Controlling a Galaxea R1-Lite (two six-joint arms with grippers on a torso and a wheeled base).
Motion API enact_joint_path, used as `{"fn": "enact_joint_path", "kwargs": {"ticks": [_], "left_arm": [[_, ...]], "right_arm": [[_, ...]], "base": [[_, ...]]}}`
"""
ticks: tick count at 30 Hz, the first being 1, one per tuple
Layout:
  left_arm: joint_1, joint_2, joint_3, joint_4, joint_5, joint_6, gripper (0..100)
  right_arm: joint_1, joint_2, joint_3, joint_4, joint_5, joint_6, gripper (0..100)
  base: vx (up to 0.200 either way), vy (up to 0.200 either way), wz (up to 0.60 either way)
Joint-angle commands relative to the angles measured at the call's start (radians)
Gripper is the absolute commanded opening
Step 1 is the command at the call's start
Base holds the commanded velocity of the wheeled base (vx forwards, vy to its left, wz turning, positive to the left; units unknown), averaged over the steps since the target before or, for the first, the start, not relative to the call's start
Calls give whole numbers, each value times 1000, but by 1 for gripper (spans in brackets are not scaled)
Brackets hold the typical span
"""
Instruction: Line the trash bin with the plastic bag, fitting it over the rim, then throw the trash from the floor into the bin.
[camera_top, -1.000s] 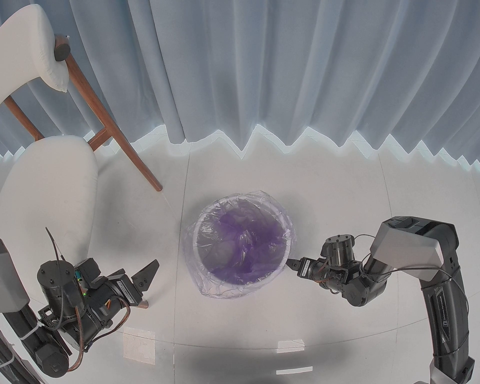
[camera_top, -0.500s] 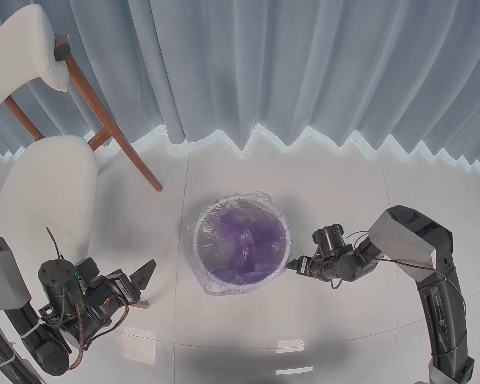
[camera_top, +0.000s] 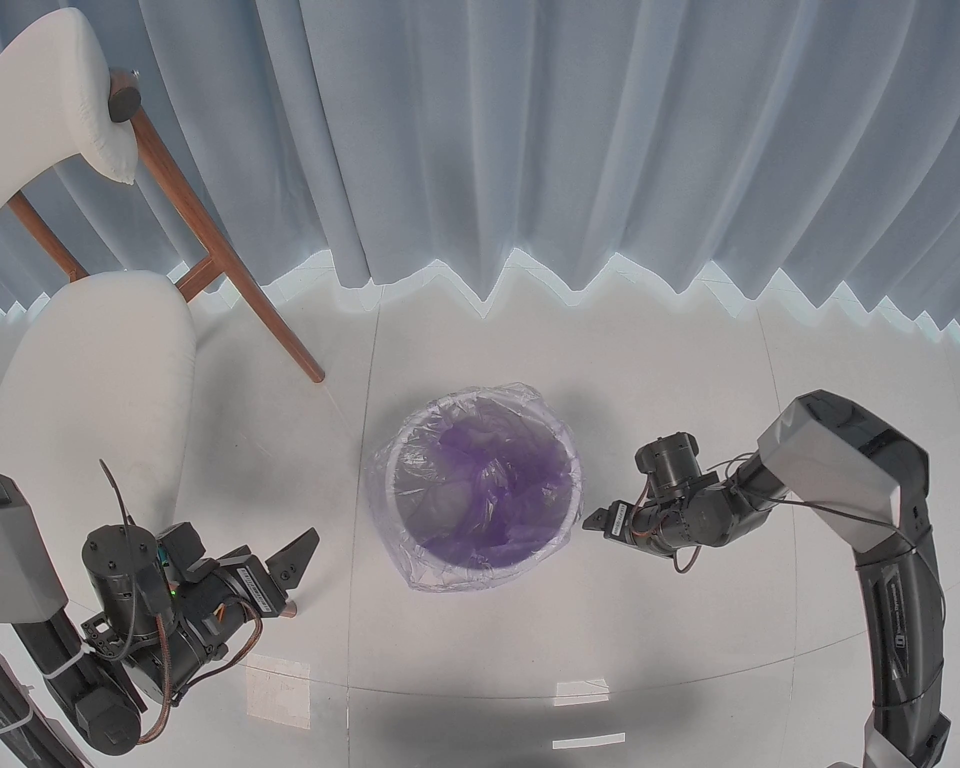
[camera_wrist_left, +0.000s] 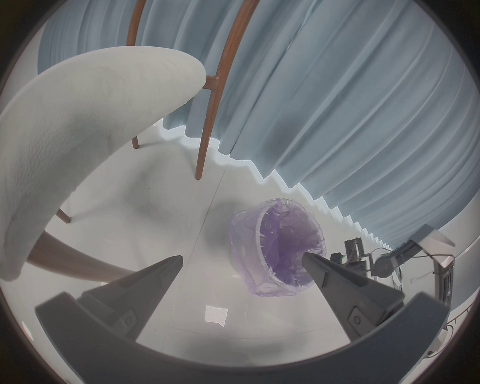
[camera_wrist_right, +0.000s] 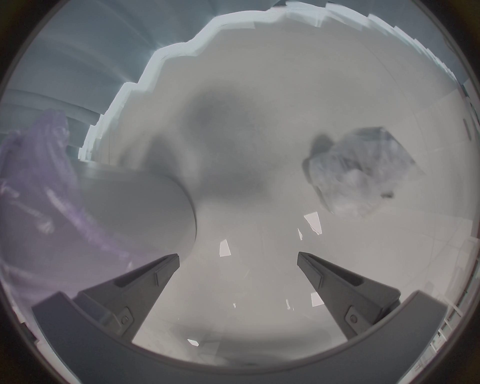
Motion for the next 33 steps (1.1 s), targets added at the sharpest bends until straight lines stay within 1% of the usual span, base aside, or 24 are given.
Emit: {"fn": "enact_joint_path", "kwargs": {"ticks": [1,6,7,8,9,12,14,17,18,20,24,28,33], "left_arm": [[-5,-3,16,0,1,-1,100],[-18,0,16,-1,-5,-1,100],[-23,2,16,-1,-5,-2,100],[-61,11,16,-1,-6,-16,100],[-86,28,16,0,-8,-28,100],[-130,158,15,-1,-8,-93,100],[-134,258,-1,-1,-11,-99,100],[-132,370,-48,-3,-19,-102,100],[-132,396,-73,-3,-19,-102,100],[-127,448,-133,-1,-43,-100,100],[-123,548,-209,-3,-58,-94,100],[-120,577,-260,-1,-58,-91,100],[-97,582,-308,-1,-57,-90,100]], "right_arm": [[1,-353,363,-77,4,44,100],[16,-578,660,-192,5,44,100],[17,-587,677,-201,5,43,100],[27,-635,763,-270,16,41,100],[30,-647,806,-319,24,41,100],[30,-640,894,-477,27,47,100],[30,-620,944,-584,24,49,100],[34,-606,996,-692,24,46,100],[34,-606,1001,-713,22,46,100],[34,-604,1001,-736,24,47,100],[51,-606,998,-741,22,64,100],[77,-609,993,-744,19,107,100],[80,-603,993,-765,11,115,100]], "base": [[0,0,0],[0,0,0],[0,0,0],[0,0,0],[0,0,0],[0,0,0],[0,0,0],[0,0,0],[0,0,0],[0,0,0],[0,0,0],[0,0,0],[0,0,0]]}}
